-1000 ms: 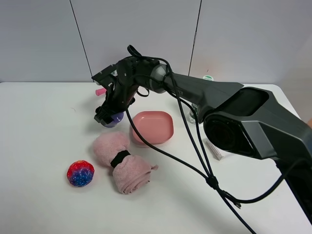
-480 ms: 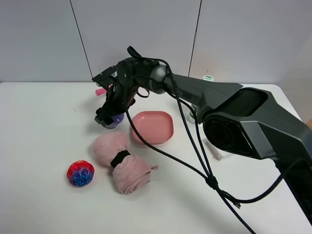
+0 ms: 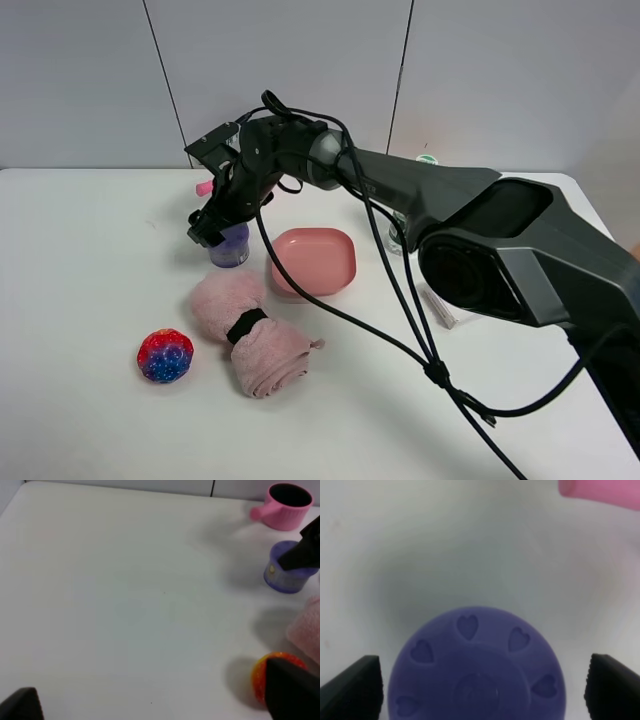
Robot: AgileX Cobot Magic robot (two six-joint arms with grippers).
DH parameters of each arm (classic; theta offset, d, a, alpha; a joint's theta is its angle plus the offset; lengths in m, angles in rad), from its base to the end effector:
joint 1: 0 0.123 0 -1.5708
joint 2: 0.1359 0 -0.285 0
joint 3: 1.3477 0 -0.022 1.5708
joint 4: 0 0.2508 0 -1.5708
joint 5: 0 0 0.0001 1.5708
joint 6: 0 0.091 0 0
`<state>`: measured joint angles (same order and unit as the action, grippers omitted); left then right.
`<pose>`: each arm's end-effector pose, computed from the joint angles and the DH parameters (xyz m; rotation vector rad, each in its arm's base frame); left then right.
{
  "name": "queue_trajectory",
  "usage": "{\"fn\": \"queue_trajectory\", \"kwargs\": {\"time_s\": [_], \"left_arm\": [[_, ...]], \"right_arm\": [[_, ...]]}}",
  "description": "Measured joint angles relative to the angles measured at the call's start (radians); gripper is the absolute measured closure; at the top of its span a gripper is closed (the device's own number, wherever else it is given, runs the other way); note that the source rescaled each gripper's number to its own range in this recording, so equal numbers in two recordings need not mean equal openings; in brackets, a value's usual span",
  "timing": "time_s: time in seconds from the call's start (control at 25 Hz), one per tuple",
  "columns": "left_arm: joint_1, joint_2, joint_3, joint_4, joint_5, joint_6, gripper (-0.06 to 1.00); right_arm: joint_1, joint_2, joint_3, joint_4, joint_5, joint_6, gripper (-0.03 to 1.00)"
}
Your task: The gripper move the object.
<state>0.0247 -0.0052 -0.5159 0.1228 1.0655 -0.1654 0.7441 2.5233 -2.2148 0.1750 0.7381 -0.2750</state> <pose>-0.0083 0.0096 0.2818 -0.1994 2.0126 0.0574 0.4006 0.3833 0.1480 -1.1430 2.2880 0.3849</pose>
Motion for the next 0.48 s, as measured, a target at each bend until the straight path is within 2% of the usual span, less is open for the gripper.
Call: {"fn": "queue_trajectory", "kwargs": {"time_s": [0.32,0.48], "left_arm": [[0.0,0.0,0.0,0.0,0.0,0.0,-0.06],[0.0,0.0,0.0,0.0,0.0,0.0,-0.06]], "right_arm": [[0.0,-0.285,0.0,-0.015,0.09,0.051,0.49],[0.0,-0.493,0.0,-0.175,0.158,0.1,0.49]]}}
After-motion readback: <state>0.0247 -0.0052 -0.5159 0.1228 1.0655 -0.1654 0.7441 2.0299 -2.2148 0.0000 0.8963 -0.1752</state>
